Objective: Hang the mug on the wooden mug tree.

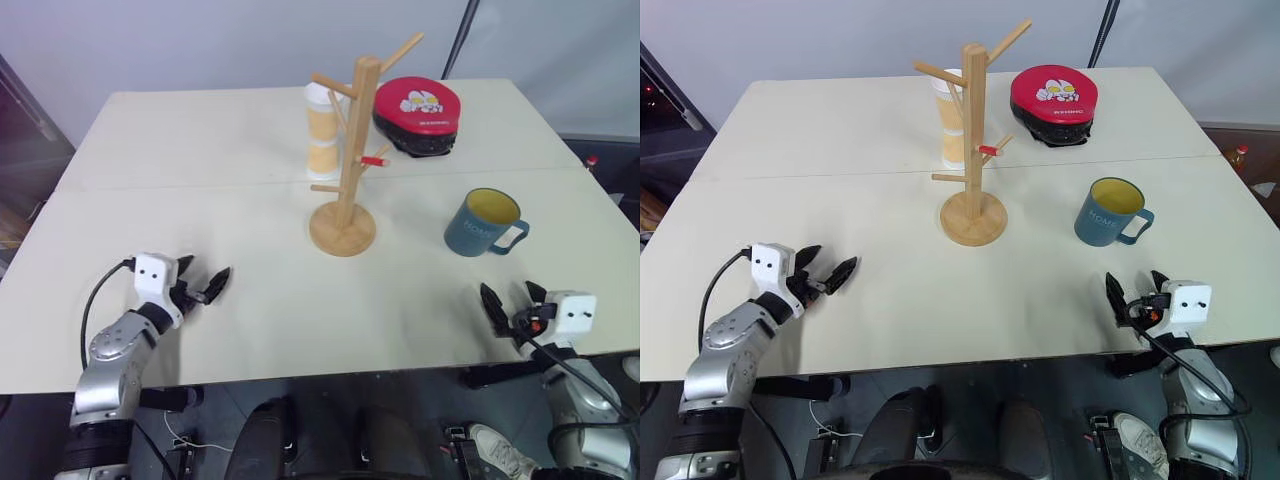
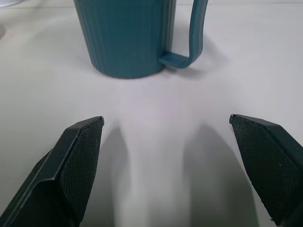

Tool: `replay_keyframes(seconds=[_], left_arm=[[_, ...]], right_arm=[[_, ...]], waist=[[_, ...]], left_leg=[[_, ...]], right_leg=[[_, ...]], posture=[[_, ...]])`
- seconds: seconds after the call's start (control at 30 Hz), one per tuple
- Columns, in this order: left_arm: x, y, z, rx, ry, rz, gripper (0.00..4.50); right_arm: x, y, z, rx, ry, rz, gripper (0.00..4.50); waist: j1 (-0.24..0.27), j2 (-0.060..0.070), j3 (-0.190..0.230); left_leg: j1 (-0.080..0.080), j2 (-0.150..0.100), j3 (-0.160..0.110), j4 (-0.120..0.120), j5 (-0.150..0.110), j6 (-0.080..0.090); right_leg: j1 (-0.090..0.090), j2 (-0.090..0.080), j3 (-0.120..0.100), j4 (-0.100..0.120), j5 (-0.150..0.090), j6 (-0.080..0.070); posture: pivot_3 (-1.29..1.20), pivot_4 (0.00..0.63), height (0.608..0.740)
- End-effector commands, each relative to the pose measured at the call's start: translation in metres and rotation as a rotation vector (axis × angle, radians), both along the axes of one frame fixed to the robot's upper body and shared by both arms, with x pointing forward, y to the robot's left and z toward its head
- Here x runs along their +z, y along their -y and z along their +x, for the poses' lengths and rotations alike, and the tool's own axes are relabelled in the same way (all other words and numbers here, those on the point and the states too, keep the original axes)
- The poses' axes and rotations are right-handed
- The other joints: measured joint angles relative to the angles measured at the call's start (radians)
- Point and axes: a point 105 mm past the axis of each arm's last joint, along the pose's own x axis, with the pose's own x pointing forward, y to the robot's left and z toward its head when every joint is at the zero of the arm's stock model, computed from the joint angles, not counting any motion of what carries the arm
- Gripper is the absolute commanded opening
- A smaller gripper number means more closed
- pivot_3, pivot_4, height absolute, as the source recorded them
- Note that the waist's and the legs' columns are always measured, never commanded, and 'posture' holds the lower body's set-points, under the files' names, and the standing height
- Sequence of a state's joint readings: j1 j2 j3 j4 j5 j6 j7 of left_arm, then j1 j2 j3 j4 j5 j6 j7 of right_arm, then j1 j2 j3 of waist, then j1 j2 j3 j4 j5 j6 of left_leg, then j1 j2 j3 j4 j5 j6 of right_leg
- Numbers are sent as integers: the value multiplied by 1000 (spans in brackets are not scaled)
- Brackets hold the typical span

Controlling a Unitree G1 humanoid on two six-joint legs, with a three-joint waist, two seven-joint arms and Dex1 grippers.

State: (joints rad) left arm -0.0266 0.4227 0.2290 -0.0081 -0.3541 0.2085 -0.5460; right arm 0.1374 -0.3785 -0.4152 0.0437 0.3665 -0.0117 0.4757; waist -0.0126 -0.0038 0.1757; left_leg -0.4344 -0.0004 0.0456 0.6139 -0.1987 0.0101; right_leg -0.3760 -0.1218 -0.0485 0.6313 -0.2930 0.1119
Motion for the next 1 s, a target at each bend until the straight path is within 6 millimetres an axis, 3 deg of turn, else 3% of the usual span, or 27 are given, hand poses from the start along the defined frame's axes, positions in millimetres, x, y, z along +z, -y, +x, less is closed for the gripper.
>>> replay_keyframes(seconds=[0.03,0.27,0.4,0.53,0.73,1.0], left_arm=[[5,-3,-4,21,20,11,4500],[8,7,-4,-4,27,-35,4500],[12,24,-6,-83,32,-47,4500],[28,61,-12,-275,83,-99,4500],[43,124,-40,-641,94,-81,4500],[61,156,-53,-840,137,-71,4500]], right_arm=[[4,4,0,2,16,-20,4425],[5,1,5,12,23,-22,4425],[7,-2,7,11,28,-25,4425],[9,0,6,-14,30,-37,4425],[18,7,9,-82,65,-52,4425],[38,27,13,-232,136,-119,4425]], waist=[[0,0,0],[0,0,0],[1,0,0],[1,0,0],[1,0,0],[2,2,0]], left_leg=[[0,0,0,0,0,0],[0,0,0,0,0,0],[0,0,0,0,0,0],[0,0,0,0,0,0],[0,0,0,0,0,0],[0,0,1,0,1,2]], right_leg=[[0,0,0,0,0,0],[0,0,0,0,0,-1],[0,0,0,0,0,-1],[0,0,0,0,0,-1],[0,0,0,-1,0,-1],[0,0,1,-1,0,-1]], posture=[[0,150,740],[0,150,740],[0,150,740],[0,150,740],[0,150,740],[0,150,740]])
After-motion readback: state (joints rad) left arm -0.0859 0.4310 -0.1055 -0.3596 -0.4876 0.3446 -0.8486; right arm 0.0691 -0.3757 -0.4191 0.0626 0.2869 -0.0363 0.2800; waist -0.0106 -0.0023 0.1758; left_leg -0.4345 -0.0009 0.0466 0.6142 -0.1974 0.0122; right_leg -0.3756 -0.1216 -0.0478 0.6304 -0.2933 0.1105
